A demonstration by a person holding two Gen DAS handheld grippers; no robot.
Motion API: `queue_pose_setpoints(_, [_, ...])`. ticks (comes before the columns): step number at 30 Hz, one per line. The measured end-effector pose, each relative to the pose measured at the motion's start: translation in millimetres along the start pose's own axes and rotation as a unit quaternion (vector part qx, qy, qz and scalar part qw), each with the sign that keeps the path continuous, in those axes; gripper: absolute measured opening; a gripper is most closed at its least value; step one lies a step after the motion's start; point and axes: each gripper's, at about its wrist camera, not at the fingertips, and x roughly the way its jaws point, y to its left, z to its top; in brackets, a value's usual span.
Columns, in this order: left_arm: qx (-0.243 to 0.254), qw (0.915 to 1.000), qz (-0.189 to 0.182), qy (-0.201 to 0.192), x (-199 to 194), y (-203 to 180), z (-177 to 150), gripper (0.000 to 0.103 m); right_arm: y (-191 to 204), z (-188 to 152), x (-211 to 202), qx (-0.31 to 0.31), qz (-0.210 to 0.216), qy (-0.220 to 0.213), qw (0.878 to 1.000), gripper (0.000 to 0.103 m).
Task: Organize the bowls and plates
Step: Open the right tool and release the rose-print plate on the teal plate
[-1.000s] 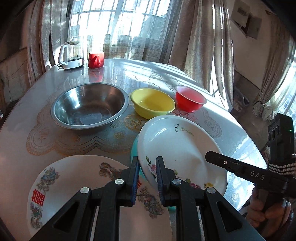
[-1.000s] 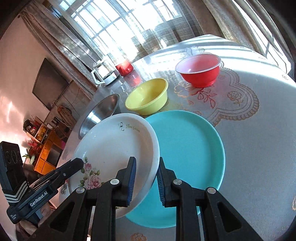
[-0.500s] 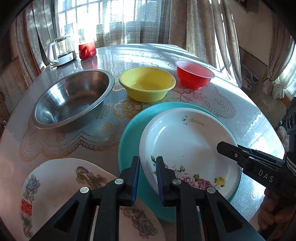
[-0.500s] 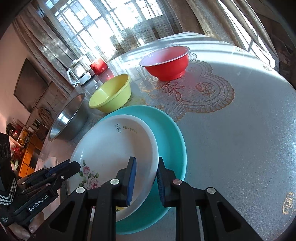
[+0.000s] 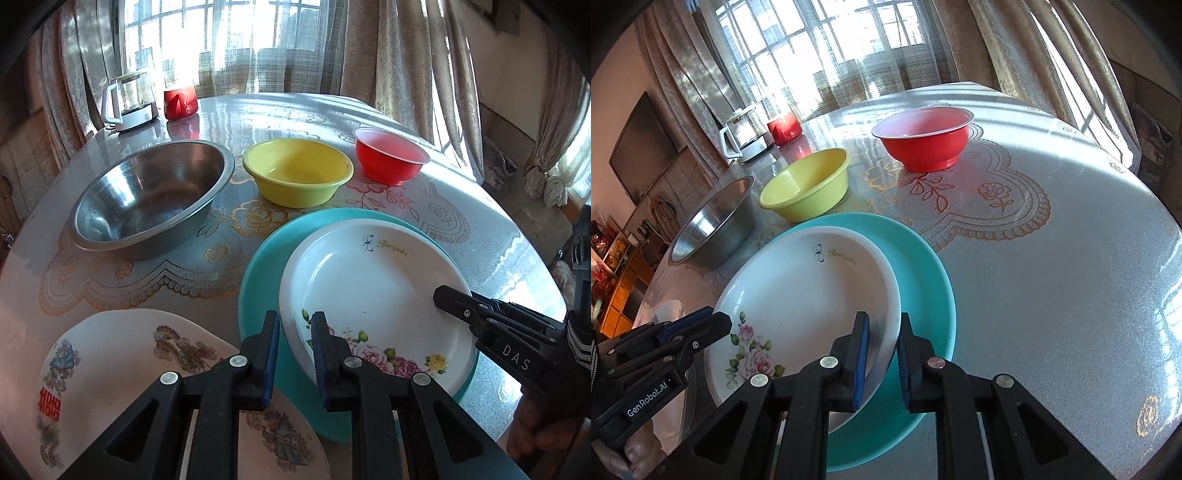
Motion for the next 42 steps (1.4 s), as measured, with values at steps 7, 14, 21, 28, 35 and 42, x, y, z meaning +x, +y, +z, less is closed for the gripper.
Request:
queue_pose_setpoints(7, [-0.027,0.9993,0.003,-0.028,-21.3,13.5,-4.2,0.018,-3.5,-0.4,-0.8,0.014,0.012,-0.002,1.0,0.017])
queue_pose_setpoints(14, [-0.052,0.9978,-0.005,-0.041,-38.1,27.7,-13.9,0.021,0.2,-1.2,-5.6,0.021,-0.006,-0.004,1.0,0.029])
queue_pose_setpoints(21, [-0.063,0.9967,-0.005,-0.052,-49.9,34.9,-23.8,0.021,0.5,-2.1,-13.0,0.018,-0.021,-0.025,0.999,0.025])
queue_pose_setpoints(28, [-0.064,0.9968,0.0,-0.049,-52.1,36.1,-31.0,0.021,4.4,-1.7,-9.5,0.008,-0.028,-0.03,0.999,0.012])
queue_pose_setpoints(35, [-0.026,0.9988,-0.008,-0.042,-43.3,17.1,-11.0,0.021,3.4,-0.8,-8.2,0.016,-0.026,-0.023,0.999,0.013])
queue_pose_setpoints(42, [0.002,0.9999,0.012,-0.004,-12.1,-1.8,7.8,0.021,2.7,-3.7,-7.7,0.017,-0.016,-0.022,0.999,0.015])
